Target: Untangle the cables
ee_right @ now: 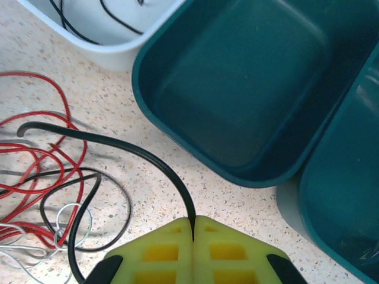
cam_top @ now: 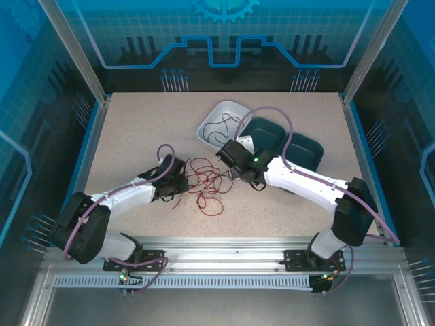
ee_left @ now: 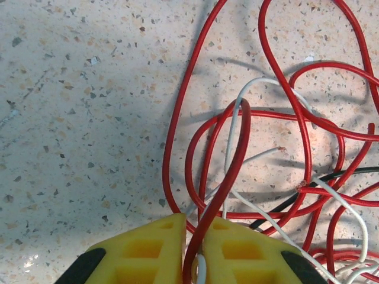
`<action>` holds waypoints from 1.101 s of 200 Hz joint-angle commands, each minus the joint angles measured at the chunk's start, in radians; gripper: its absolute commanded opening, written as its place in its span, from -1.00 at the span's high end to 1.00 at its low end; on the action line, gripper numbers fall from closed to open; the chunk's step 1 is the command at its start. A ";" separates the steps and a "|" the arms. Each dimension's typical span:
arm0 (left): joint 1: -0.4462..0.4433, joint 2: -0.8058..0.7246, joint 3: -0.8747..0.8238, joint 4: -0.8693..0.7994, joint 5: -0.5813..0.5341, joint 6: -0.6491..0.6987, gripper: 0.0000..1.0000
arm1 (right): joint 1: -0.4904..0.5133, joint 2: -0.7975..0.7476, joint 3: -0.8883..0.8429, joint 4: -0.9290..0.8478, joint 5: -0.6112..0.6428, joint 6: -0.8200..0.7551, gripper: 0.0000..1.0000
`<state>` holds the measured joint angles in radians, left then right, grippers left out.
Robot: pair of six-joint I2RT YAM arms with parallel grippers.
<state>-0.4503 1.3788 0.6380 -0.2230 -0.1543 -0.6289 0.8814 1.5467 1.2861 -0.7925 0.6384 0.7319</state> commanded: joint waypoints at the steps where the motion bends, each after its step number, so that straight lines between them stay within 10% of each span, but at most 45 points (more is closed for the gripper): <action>1: 0.011 -0.025 -0.015 -0.021 -0.022 0.007 0.70 | 0.021 -0.068 -0.008 0.012 0.063 -0.021 1.00; 220: 0.018 0.005 -0.017 0.031 0.007 0.002 0.70 | 0.031 -0.517 0.103 0.297 0.067 -0.441 1.00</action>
<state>-0.4416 1.3781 0.6361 -0.2012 -0.1528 -0.6289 0.9096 1.0336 1.3312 -0.5663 0.7071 0.3706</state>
